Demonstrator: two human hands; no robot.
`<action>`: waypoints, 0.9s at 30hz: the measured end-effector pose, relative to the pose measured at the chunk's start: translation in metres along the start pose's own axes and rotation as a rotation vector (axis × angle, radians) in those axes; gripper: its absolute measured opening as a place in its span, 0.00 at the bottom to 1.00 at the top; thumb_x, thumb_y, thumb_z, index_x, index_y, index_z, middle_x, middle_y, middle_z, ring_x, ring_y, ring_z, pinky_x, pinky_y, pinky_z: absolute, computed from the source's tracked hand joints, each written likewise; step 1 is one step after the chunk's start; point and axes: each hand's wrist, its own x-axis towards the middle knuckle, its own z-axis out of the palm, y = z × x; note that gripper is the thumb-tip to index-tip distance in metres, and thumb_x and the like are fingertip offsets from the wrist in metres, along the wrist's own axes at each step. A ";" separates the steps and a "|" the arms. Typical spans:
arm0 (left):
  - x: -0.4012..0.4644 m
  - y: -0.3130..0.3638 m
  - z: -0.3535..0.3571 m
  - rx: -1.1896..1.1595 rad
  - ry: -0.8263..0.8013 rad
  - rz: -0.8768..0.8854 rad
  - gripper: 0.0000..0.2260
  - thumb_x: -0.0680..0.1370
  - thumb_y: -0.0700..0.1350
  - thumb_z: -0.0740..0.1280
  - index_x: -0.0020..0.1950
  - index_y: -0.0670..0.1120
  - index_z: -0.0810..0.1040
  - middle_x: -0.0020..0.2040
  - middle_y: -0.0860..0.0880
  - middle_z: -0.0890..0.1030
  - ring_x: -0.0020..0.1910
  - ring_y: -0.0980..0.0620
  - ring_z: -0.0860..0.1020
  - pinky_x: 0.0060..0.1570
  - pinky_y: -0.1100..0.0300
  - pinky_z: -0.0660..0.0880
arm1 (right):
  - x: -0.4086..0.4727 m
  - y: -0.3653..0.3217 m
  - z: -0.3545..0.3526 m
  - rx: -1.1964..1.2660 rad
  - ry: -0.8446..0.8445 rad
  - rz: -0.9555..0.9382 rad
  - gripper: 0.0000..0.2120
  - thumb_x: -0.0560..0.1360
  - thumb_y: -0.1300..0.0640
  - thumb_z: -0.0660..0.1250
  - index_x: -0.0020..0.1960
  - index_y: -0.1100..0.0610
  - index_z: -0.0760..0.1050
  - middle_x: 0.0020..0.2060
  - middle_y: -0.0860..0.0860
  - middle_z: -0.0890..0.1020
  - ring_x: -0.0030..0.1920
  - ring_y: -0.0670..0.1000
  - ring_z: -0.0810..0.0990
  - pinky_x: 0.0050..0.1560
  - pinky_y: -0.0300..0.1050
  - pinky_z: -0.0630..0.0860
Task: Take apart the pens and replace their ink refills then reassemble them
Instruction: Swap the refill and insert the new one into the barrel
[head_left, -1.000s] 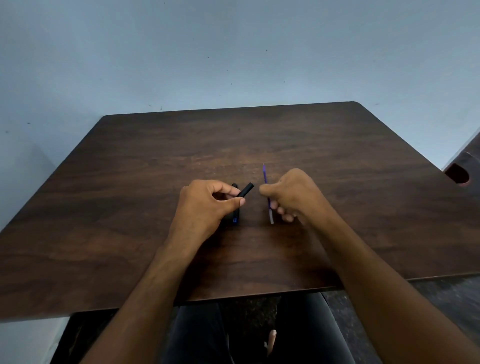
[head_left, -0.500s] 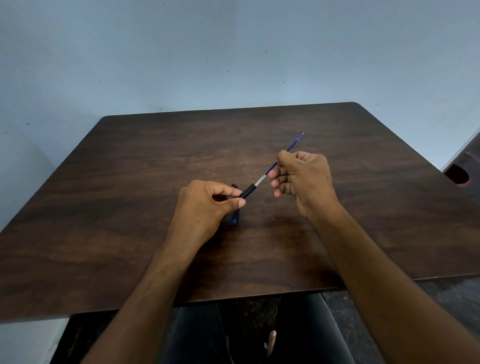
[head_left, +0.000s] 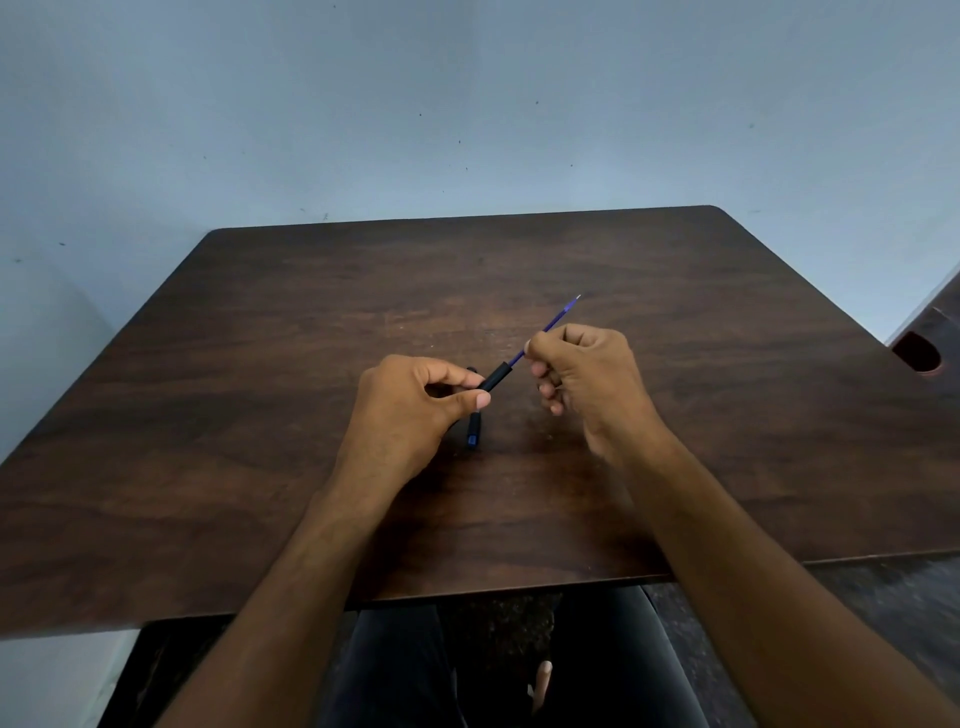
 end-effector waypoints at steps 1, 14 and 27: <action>0.000 -0.001 0.000 0.001 0.002 -0.001 0.09 0.69 0.48 0.79 0.48 0.55 0.86 0.41 0.61 0.84 0.41 0.65 0.81 0.41 0.71 0.73 | -0.001 0.002 0.000 -0.016 -0.011 0.008 0.06 0.74 0.61 0.70 0.40 0.61 0.78 0.28 0.50 0.78 0.26 0.47 0.72 0.23 0.41 0.68; 0.000 -0.001 0.000 0.012 0.019 0.003 0.07 0.71 0.47 0.77 0.48 0.55 0.86 0.39 0.64 0.81 0.41 0.65 0.79 0.36 0.75 0.68 | -0.004 0.005 -0.006 0.077 -0.069 0.002 0.11 0.71 0.51 0.77 0.35 0.55 0.81 0.29 0.50 0.78 0.27 0.48 0.73 0.25 0.42 0.70; 0.000 -0.004 -0.002 0.036 0.070 0.063 0.08 0.73 0.44 0.76 0.50 0.55 0.86 0.39 0.64 0.81 0.43 0.68 0.79 0.38 0.79 0.69 | -0.006 0.005 -0.001 0.164 -0.055 -0.070 0.11 0.71 0.57 0.78 0.31 0.53 0.82 0.26 0.50 0.77 0.26 0.49 0.73 0.27 0.42 0.71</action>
